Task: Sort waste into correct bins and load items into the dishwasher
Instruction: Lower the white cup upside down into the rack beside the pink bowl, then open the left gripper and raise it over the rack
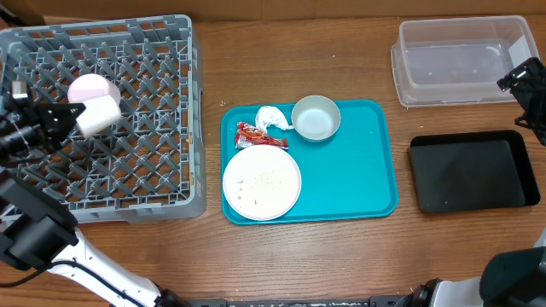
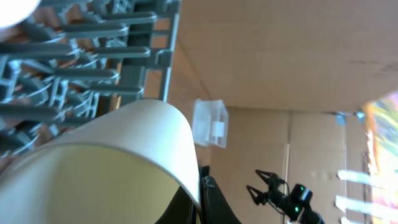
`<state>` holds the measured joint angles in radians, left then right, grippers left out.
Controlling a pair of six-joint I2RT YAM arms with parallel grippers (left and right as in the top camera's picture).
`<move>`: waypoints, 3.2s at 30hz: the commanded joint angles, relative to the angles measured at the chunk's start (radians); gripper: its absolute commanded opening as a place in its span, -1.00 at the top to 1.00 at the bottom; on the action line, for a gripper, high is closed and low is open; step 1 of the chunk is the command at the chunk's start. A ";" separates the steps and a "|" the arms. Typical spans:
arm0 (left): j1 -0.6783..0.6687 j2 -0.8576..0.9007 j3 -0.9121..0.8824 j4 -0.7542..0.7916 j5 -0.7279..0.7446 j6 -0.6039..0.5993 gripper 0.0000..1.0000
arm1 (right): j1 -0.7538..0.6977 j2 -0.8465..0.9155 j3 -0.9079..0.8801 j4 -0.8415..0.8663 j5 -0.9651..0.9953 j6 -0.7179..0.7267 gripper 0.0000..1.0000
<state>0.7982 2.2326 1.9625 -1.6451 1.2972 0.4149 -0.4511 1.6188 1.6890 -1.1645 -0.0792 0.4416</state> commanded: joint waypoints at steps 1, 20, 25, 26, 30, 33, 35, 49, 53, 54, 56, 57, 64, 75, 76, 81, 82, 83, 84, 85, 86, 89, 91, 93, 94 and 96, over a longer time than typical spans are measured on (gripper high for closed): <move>-0.013 -0.029 -0.134 0.067 0.192 0.124 0.92 | -0.001 -0.002 0.013 0.003 0.000 0.003 -0.99; -0.011 -0.029 -0.418 0.657 0.037 -0.373 0.92 | -0.001 -0.002 0.013 0.003 0.000 0.003 -0.99; -0.011 -0.029 -0.416 0.597 -0.119 -0.468 0.92 | -0.001 -0.002 0.013 0.003 0.000 0.003 -0.99; -0.011 -0.029 -0.415 0.591 -0.118 -0.468 0.92 | -0.001 -0.002 0.013 0.003 0.000 0.003 -0.99; -0.011 -0.029 -0.403 0.567 -0.153 -0.473 0.92 | -0.001 -0.002 0.013 0.003 0.000 0.003 -0.99; -0.010 -0.029 -0.394 0.567 -0.278 -0.511 0.92 | -0.001 -0.002 0.013 0.003 0.000 0.003 -0.99; -0.010 -0.029 -0.388 0.551 -0.374 -0.529 0.92 | -0.001 -0.002 0.013 0.003 0.000 0.003 -1.00; 0.022 -0.029 -0.326 0.463 -0.689 -0.604 -0.32 | -0.001 -0.002 0.013 0.003 0.000 0.003 -0.99; 0.023 -0.029 -0.321 0.444 -0.694 -0.626 -0.49 | -0.001 -0.002 0.013 0.003 0.000 0.003 -0.99; 0.022 -0.029 -0.311 0.433 -0.694 -0.629 -0.49 | -0.001 -0.002 0.013 0.003 0.000 0.003 -0.99; 0.022 -0.029 -0.276 0.393 -0.694 -0.629 -0.49 | -0.001 -0.002 0.013 0.003 0.000 0.003 -0.99; 0.022 -0.029 -0.252 0.369 -0.695 -0.628 -0.48 | -0.001 -0.002 0.013 0.003 0.000 0.003 -0.99; 0.019 -0.052 -0.005 0.178 -0.700 -0.620 -0.40 | -0.001 -0.002 0.013 0.003 0.000 0.003 -0.99; -0.069 -0.258 0.196 0.136 -0.798 -0.616 0.92 | -0.001 -0.002 0.013 0.003 0.000 0.003 -1.00; -0.093 -0.269 0.196 0.136 -0.838 -0.616 0.92 | -0.001 -0.002 0.013 0.003 0.000 0.003 -0.99; -0.264 -0.273 0.185 0.138 -1.045 -0.618 0.92 | -0.001 -0.002 0.013 0.003 0.000 0.003 -0.99; -0.307 -0.269 0.175 0.148 -1.102 -0.626 0.92 | -0.001 -0.002 0.013 0.003 0.000 0.003 -0.99; -0.339 -0.265 0.167 0.156 -1.156 -0.639 0.92 | -0.001 -0.002 0.013 0.003 0.000 0.003 -1.00; -0.370 -0.262 0.161 0.161 -1.220 -0.665 0.92 | -0.001 -0.002 0.013 0.003 0.000 0.003 -0.99; -0.404 -0.256 0.153 0.166 -1.298 -0.704 0.92 | -0.001 -0.002 0.013 0.003 0.000 0.003 -1.00; -0.433 -0.246 0.150 0.166 -1.371 -0.742 0.92 | -0.001 -0.002 0.013 0.003 0.000 0.003 -0.99; -0.505 -0.206 0.150 0.178 -1.506 -0.779 0.92 | -0.001 -0.002 0.013 0.003 0.000 0.003 -0.99; -0.520 -0.178 0.150 0.187 -1.518 -0.778 0.92 | -0.001 -0.002 0.013 0.003 0.000 0.003 -1.00; -0.524 -0.152 0.150 0.195 -1.519 -0.778 0.92 | -0.001 -0.002 0.013 0.003 0.000 0.003 -0.99; -0.524 -0.138 0.150 0.200 -1.519 -0.778 0.92 | -0.001 -0.002 0.013 0.003 0.000 0.003 -0.99; -0.523 -0.110 0.150 0.209 -1.519 -0.778 0.92 | -0.001 -0.002 0.013 0.003 0.000 0.003 -0.99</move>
<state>0.2745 2.0686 2.1201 -1.4452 -0.1482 -0.3370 -0.4511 1.6188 1.6890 -1.1645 -0.0788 0.4419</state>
